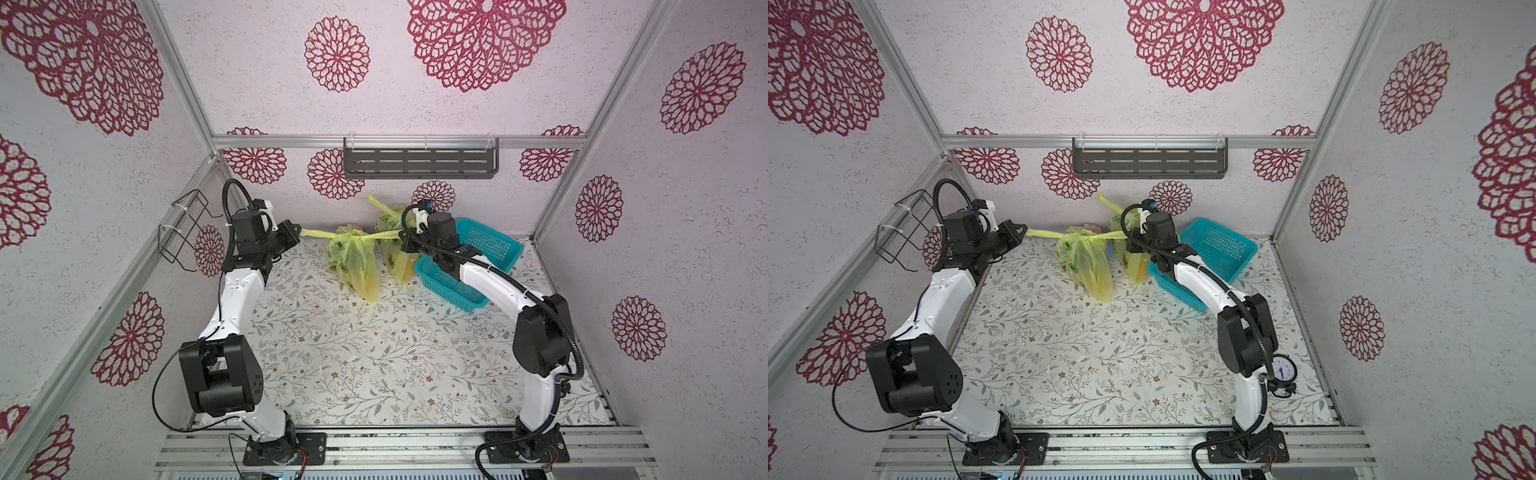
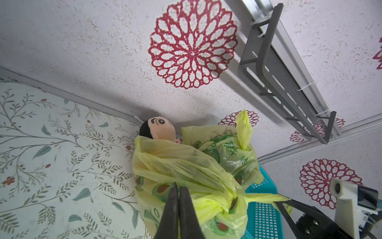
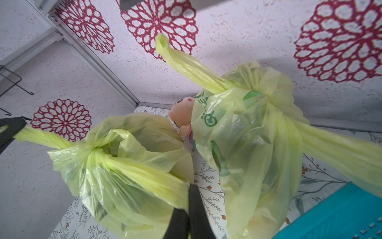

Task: Place the pineapple into a plastic bag & tie a knot
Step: Place the plastic bag at the center of the board, then reset both arms

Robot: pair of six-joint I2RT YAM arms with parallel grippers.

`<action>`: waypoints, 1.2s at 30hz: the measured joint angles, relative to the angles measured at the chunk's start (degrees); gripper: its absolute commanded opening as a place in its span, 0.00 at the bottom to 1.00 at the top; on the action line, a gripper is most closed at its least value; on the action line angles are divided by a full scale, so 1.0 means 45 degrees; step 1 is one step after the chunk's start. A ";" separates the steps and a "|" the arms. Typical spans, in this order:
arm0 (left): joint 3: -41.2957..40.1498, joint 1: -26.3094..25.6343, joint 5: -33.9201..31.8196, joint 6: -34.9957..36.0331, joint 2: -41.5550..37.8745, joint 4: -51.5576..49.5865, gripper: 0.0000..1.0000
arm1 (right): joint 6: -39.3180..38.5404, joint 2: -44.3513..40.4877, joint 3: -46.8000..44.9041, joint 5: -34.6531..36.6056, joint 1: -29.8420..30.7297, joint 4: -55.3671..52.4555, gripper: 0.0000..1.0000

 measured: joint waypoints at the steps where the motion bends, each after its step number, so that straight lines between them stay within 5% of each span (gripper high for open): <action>1: -0.0083 0.0000 0.0063 -0.0044 0.0068 0.0073 0.02 | 0.0000 0.0160 0.0097 -0.0078 -0.0044 -0.0083 0.00; 10: -0.0253 0.1268 -0.0913 -0.0121 0.0253 0.0699 0.68 | -0.0311 0.0709 0.0869 -0.0525 -0.1345 -0.0787 0.60; 19: -0.0908 0.1268 -0.2773 0.0359 -0.1307 0.0170 0.99 | -0.0408 -0.0869 0.0005 -0.0874 -0.1632 -0.0714 0.85; 24: -0.3167 0.1263 -0.4255 0.0704 -0.3876 0.0223 0.97 | -0.0704 -0.3891 -0.3084 0.0073 -0.1511 0.0423 0.94; 31: -0.7878 0.1205 -0.6649 0.1399 -0.6907 0.1511 0.97 | -0.1501 -0.8621 -0.9593 0.4813 -0.1933 0.3196 0.96; 36: -1.0943 0.1205 -0.8927 0.1462 -0.7752 0.2992 0.97 | -0.2050 -1.0346 -1.3993 0.7665 -0.3055 0.4371 0.96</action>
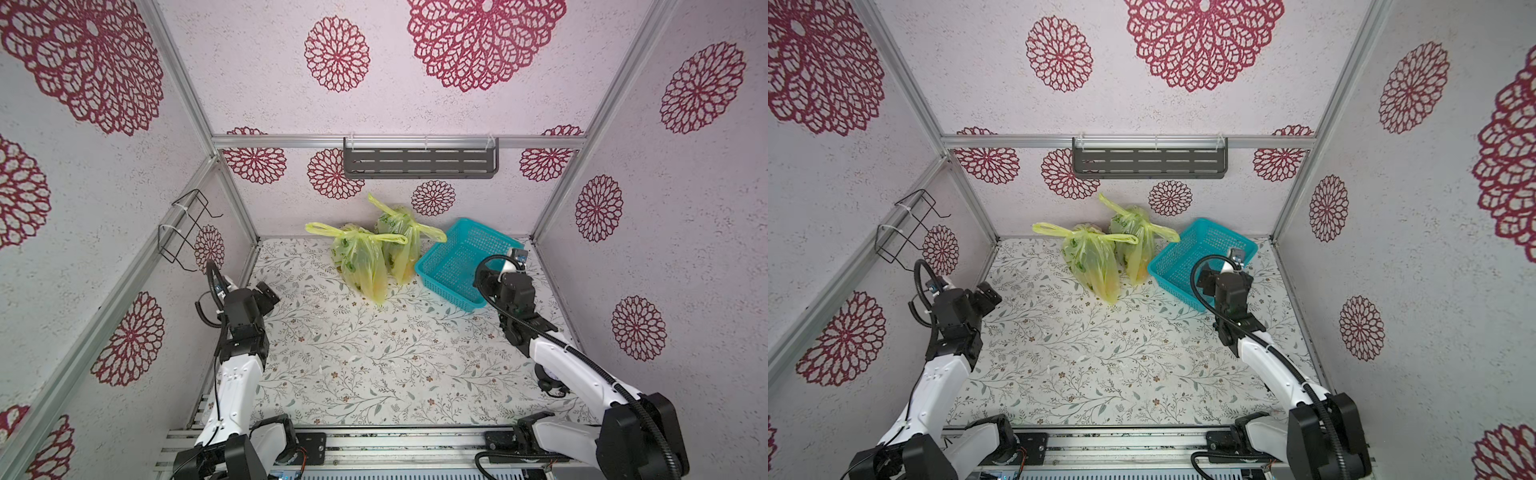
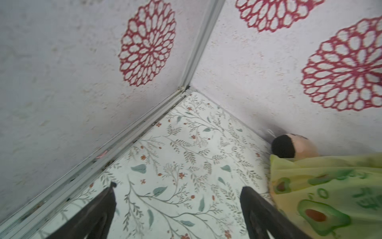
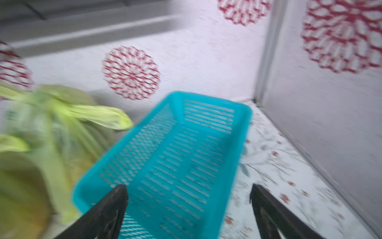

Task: Place the pineapple into a plastic bag & tie a knot
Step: Reset both arms

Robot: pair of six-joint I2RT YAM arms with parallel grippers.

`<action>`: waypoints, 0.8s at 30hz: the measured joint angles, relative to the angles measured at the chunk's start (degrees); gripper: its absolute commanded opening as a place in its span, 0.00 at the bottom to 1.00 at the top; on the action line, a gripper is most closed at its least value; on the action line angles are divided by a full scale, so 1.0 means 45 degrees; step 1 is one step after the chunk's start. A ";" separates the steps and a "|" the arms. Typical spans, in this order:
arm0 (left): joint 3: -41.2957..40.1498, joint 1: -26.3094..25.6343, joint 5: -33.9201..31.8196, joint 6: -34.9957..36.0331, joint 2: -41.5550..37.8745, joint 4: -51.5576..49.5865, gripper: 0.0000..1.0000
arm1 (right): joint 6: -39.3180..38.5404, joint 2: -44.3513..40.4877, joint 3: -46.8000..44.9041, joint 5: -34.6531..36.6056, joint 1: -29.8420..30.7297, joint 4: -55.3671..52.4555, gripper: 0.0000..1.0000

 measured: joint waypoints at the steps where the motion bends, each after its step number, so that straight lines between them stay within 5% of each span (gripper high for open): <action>1: -0.0364 0.0000 -0.0321 0.0024 -0.0010 0.0291 0.97 | -0.0058 -0.0155 -0.0549 0.0316 -0.0248 0.0058 0.96; 11: -0.1098 -0.0010 -0.0806 0.1234 0.2059 0.3113 0.97 | -0.1044 -0.0350 -0.4911 0.1205 -0.2103 0.3521 0.97; 24: -0.2021 -0.0355 0.0738 0.2628 0.4177 0.6528 0.97 | -0.2302 0.3449 -0.5595 -0.1035 -0.2725 0.9792 0.97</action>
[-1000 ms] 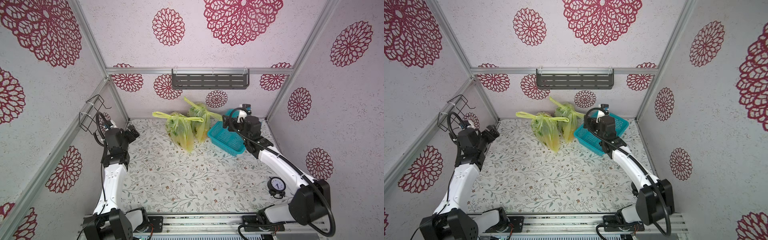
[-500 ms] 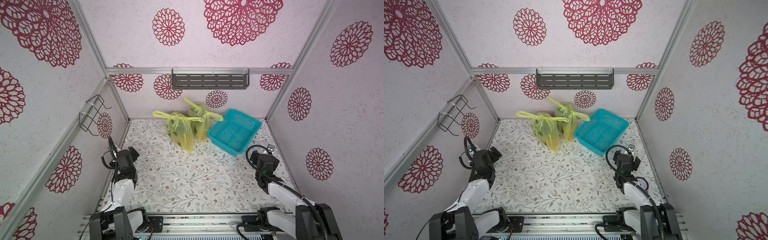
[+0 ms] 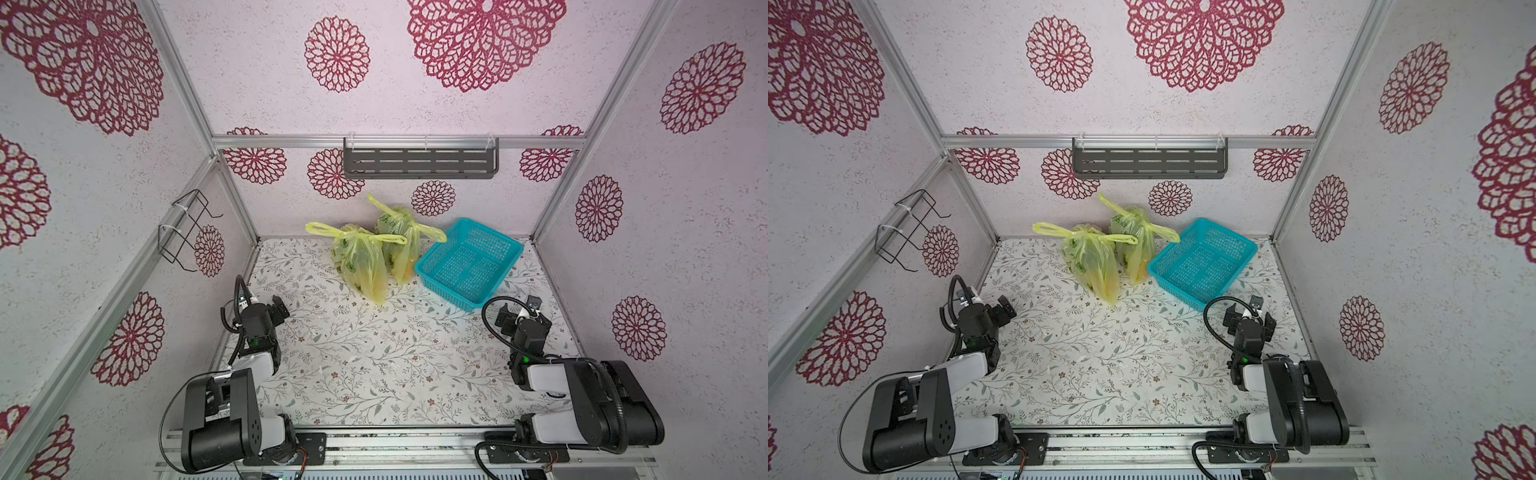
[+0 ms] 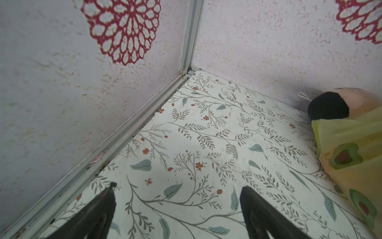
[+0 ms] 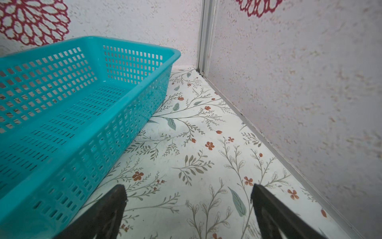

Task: Place the pineapple into a plastic bag & tie a knot
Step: Reset both arms

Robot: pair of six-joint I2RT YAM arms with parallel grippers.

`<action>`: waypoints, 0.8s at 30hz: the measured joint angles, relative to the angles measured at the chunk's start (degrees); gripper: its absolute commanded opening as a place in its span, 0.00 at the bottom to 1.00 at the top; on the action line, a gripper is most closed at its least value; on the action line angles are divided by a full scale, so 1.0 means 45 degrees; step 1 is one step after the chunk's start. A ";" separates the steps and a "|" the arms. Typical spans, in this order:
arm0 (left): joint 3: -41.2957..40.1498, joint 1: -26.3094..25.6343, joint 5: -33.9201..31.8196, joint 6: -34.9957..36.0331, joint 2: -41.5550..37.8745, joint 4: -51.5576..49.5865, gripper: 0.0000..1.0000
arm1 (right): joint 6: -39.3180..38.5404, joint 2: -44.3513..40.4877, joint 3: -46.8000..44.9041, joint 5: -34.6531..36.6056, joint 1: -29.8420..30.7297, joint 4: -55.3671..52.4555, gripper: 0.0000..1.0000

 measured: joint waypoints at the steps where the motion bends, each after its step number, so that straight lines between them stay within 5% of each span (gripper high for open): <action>1: 0.0044 -0.0083 0.0097 0.0097 0.0092 0.0107 0.97 | -0.0024 0.0330 -0.0044 -0.0121 -0.0010 0.0408 0.97; 13: 0.0568 -0.1452 0.0024 0.1195 0.2103 0.1608 0.97 | -0.0306 0.1447 0.0151 -0.0636 -0.0015 0.1549 0.99; 24: 0.0340 -0.1496 -0.0437 0.1457 0.2317 0.2846 0.97 | -0.0311 0.1447 0.0340 -0.0350 -0.0010 0.1413 0.99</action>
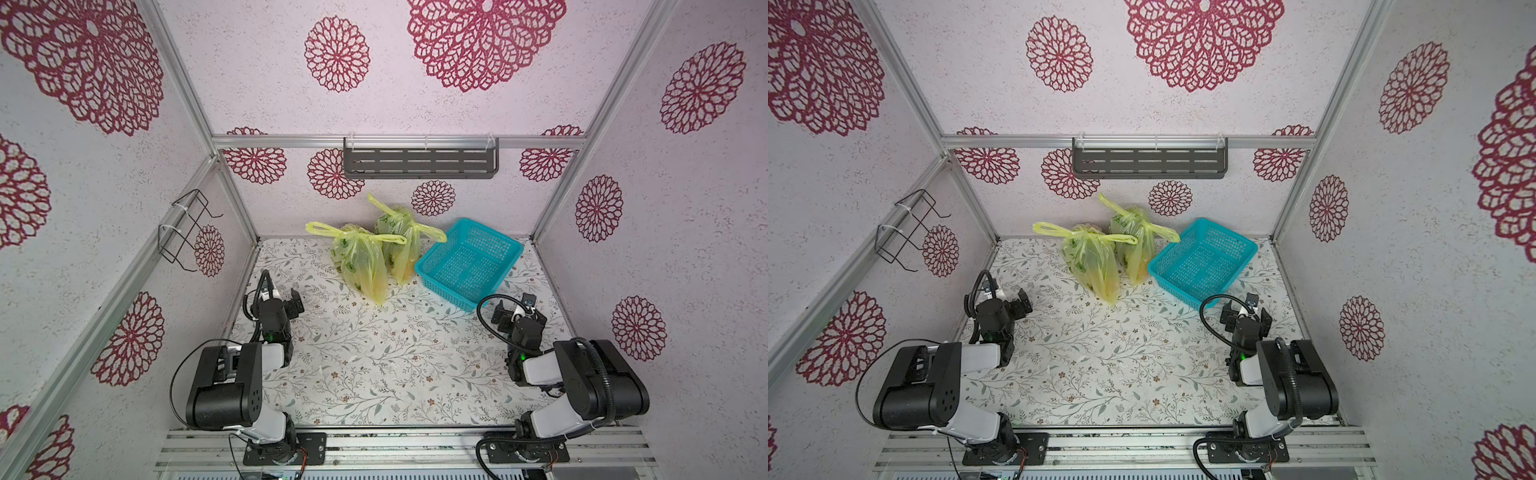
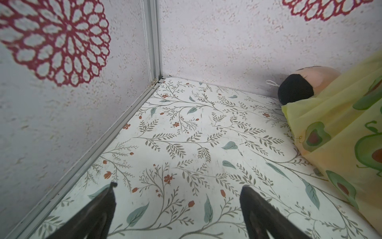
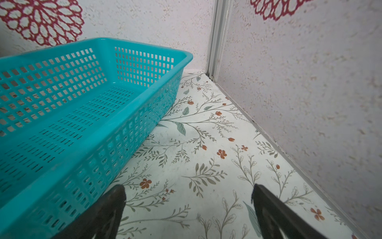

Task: Place the pineapple into a plastic bag & tie a knot
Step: Reset both arms

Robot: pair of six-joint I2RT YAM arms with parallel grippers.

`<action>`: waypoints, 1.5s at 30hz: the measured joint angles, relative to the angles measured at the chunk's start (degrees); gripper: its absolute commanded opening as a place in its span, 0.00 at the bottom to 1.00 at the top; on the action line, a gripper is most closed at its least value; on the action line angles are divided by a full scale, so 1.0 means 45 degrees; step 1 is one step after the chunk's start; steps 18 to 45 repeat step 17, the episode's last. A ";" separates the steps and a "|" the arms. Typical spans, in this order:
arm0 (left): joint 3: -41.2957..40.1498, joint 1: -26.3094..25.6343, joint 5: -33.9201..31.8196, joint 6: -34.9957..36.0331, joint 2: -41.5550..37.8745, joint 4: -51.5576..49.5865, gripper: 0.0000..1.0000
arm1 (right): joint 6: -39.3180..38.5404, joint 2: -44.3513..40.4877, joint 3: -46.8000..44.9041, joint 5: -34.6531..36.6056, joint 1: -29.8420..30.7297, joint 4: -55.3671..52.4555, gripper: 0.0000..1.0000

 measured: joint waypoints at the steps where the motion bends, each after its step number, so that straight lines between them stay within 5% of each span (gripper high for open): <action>1: 0.0000 0.0000 0.0000 0.0005 0.0000 0.0039 0.97 | 0.0000 0.0000 0.0000 0.0010 0.0000 -0.0005 0.99; 45: 0.0000 0.0175 0.0228 0.0000 0.0063 0.0214 0.97 | 0.0000 0.0000 0.0005 0.0024 0.0005 -0.0112 0.99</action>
